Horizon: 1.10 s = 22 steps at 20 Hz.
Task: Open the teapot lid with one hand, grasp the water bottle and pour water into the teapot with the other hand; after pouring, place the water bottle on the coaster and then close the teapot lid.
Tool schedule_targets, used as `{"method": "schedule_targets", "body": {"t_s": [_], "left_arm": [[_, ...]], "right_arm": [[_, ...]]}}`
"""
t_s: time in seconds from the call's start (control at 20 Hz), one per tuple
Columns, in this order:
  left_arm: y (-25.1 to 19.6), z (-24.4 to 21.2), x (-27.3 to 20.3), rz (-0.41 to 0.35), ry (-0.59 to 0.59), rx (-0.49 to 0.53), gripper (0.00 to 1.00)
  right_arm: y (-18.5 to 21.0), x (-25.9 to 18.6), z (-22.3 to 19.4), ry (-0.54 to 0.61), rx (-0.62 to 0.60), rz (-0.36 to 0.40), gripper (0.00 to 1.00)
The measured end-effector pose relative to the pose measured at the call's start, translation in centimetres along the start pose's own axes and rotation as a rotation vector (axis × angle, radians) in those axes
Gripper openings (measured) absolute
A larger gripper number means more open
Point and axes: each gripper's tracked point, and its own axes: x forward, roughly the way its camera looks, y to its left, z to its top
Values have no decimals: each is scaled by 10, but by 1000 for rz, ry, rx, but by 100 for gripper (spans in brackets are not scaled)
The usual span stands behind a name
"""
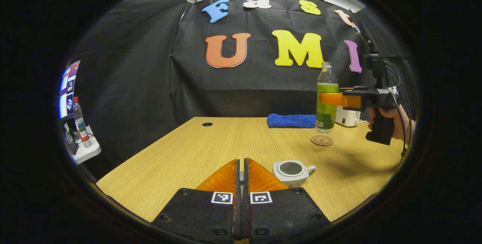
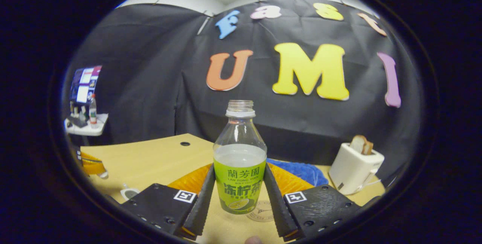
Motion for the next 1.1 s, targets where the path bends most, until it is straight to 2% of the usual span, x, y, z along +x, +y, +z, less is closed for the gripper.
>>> {"method": "schedule_targets", "body": {"t_s": [0.15, 0.3, 0.8, 1.0, 1.1], "left_arm": [[0, 0, 0, 1, -1, 6, 3], [-1, -1, 1, -2, 0, 12, 3], [0, -8, 4, 2, 19, 28, 3], [-1, -7, 4, 4, 16, 29, 3], [-4, -6, 4, -1, 15, 29, 3]], "right_arm": [[-25, 25, -20, 33, 59, -53, 70], [-40, 39, -40, 55, 44, -90, 70], [-49, 46, -47, 38, 9, -115, 71], [-55, 45, -49, 37, 22, -128, 75], [-54, 42, -46, 28, 35, -126, 90]]}}
